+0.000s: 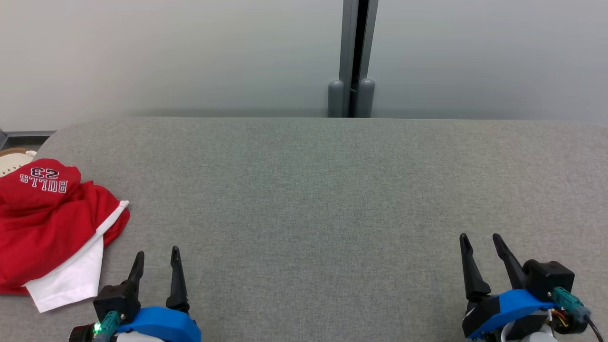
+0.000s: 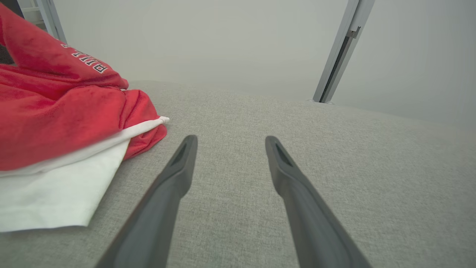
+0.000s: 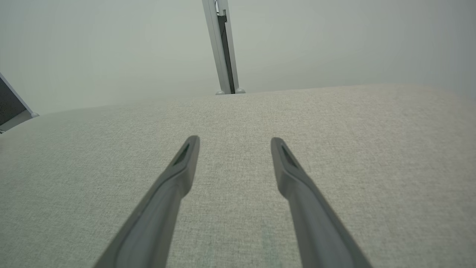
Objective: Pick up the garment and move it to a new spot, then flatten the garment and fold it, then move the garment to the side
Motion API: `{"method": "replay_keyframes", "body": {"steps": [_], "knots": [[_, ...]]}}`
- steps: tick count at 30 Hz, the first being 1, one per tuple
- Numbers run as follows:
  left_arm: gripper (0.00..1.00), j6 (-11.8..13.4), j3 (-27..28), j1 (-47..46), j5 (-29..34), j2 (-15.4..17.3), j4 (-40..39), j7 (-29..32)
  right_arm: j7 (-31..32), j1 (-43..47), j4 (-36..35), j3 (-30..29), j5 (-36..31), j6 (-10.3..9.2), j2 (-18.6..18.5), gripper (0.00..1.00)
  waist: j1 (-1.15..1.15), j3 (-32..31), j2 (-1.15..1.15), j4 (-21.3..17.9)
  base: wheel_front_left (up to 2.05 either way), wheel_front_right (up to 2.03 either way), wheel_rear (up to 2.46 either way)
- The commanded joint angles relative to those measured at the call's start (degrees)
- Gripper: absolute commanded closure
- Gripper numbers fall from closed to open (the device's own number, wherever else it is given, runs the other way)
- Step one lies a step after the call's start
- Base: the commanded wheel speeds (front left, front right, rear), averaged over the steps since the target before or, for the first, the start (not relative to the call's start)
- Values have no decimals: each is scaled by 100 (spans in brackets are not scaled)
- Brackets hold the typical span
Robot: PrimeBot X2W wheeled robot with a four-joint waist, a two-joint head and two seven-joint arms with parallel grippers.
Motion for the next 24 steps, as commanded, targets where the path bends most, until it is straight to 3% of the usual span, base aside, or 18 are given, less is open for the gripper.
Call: {"method": "replay_keyframes", "body": {"steps": [1,14,24], "knots": [[0,-14,18,-3,90,-2,-9,-37,-60,15,-15,-9,-83,3,-12,0,0,4,0,-2,0,0,0],[0,-25,121,-34,637,-71,123,-177,-197,67,120,56,-566,3,-16,0,0,90,0,127,0,0,0],[0,11,439,-61,737,-133,253,-257,-268,-65,211,380,-791,4,-18,0,0,317,0,1259,0,0,0]]}}
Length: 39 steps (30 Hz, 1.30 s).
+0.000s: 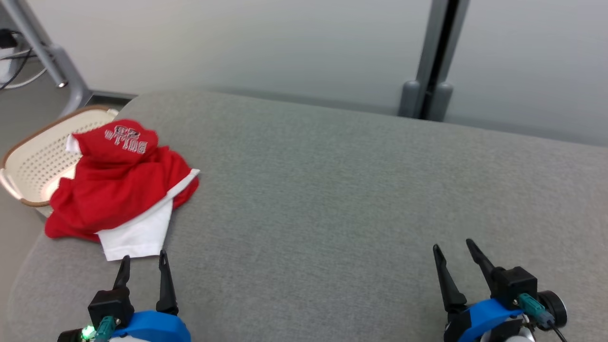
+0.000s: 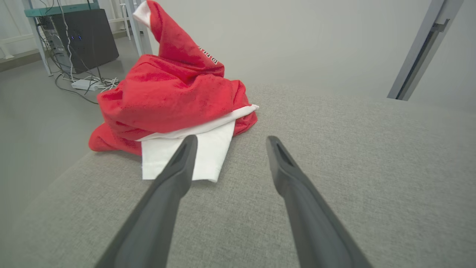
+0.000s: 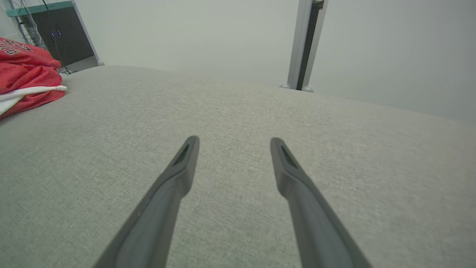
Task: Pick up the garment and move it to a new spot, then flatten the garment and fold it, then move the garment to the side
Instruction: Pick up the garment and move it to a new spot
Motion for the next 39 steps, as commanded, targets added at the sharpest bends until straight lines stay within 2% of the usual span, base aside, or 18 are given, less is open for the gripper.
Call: {"method": "replay_keyframes", "body": {"steps": [1,5,9,16,19,27,30,39], "knots": [[0,6,97,43,10,-15,8,-27,-22,-94,36,106,-1,2,-14,0,0,228,0,420,0,0,0],[0,-13,292,131,10,-15,19,-27,-22,-219,107,415,108,2,-14,0,0,264,0,868,0,0,0],[0,-70,471,212,51,-18,54,-27,-22,-294,159,708,251,2,-17,0,0,270,0,1134,0,0,0],[0,-226,654,6,73,-18,111,-27,-22,-282,260,916,234,2,-16,0,0,373,0,1202,0,0,0],[0,-354,648,-242,95,78,177,-26,-22,-294,292,880,144,2,-16,0,0,510,0,1159,0,0,0],[0,-592,727,-1584,-74,663,339,-23,-22,-460,322,820,-53,2,-16,0,0,1019,0,954,0,0,0],[0,-639,689,-2155,-307,995,699,-23,-19,-543,337,836,-103,2,-16,0,0,1227,0,848,0,0,0],[0,-638,-430,-3518,-1247,1803,1673,27,33,-725,574,838,-107,-5,-103,0,0,1739,0,515,0,0,0]]}}
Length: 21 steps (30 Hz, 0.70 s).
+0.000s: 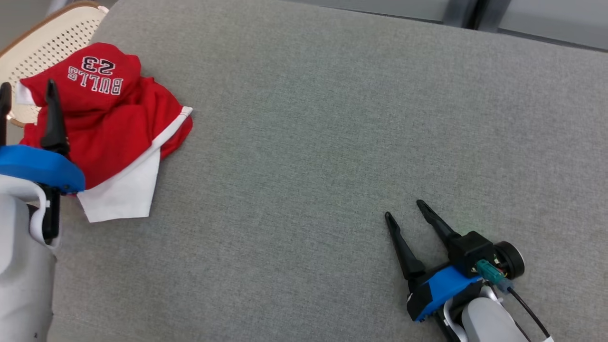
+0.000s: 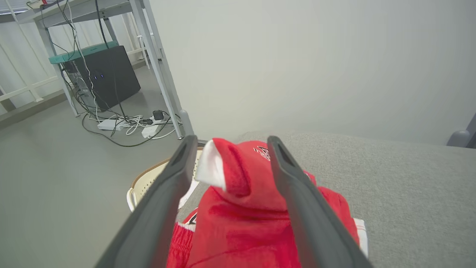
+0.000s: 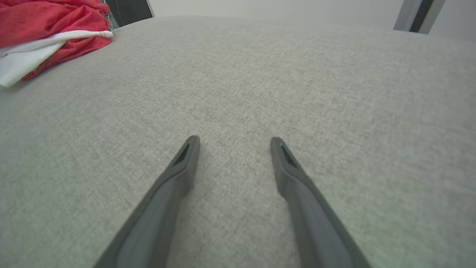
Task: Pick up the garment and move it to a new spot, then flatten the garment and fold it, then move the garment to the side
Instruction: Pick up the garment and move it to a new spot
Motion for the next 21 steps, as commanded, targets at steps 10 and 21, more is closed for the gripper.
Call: {"method": "replay_keyframes", "body": {"steps": [10,21], "knots": [[0,-3,-468,-705,-771,163,1242,730,128,-72,465,-151,23,-41,-280,0,1,408,0,-352,0,0,0],[100,-4,-892,-948,-1062,280,1646,483,147,-65,579,-119,92,-42,-275,0,1,318,0,-432,0,0,0]]}}
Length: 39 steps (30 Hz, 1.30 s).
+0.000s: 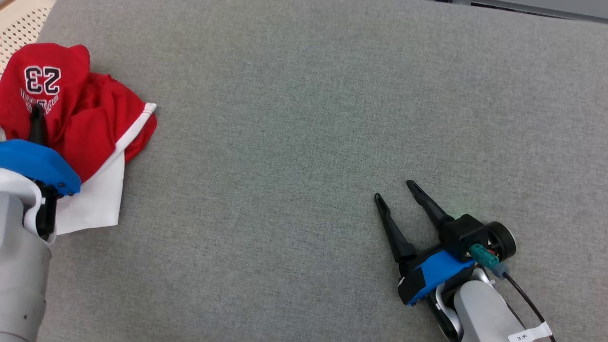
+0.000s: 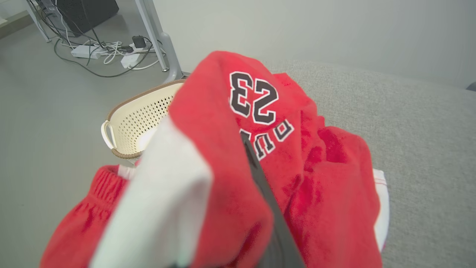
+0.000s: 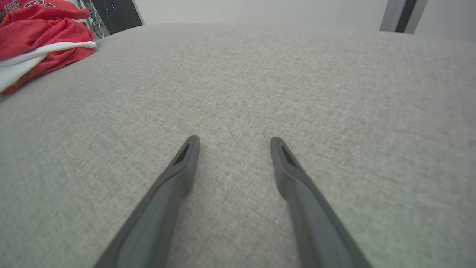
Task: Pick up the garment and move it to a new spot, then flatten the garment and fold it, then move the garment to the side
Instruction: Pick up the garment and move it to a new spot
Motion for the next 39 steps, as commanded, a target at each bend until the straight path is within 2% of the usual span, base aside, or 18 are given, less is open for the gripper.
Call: {"method": "replay_keyframes", "body": {"steps": [1,7,15,20,25,31,36,37,38,39], "knots": [[100,-3,-39,-227,48,96,-99,-186,196,324,522,-217,78,-74,-350,0,-1,-100,0,-34,0,0,0],[100,-3,-356,-488,155,139,-579,-517,152,388,408,-109,234,-67,-268,0,-1,-472,0,-149,0,0,0],[100,-3,-973,-701,51,-23,-1951,-595,114,563,179,-30,626,-43,-190,0,-1,-1044,0,-623,0,0,0],[100,-3,-1371,-507,-177,-352,-2769,-599,111,758,118,-70,762,-42,-182,0,-1,-1253,0,-1062,0,0,0],[100,-3,-1717,-297,-317,-754,-3153,-602,110,820,51,-7,844,-42,-181,0,-1,-1324,0,-1559,0,0,0],[100,-3,-2234,200,-467,-1393,-3102,-601,111,802,-22,0,896,-42,-177,0,-1,-1282,0,-1942,0,0,0],[100,-4,-2524,848,-464,-1717,-2824,-601,111,862,-33,-2,930,-42,-177,0,-1,-1268,0,-1993,0,0,0],[94,-4,-2607,998,-452,-1768,-2774,-598,111,873,-31,-21,923,-42,-177,0,-1,-1268,0,-1974,0,0,0],[59,-4,-2671,1142,-461,-1788,-2713,-598,111,889,-24,-28,920,-42,-177,0,-1,-1275,0,-1953,0,0,0],[11,-4,-2670,1266,-488,-1793,-2647,-599,111,899,-12,-30,915,-42,-177,0,-1,-1286,0,-1928,0,0,0]]}}
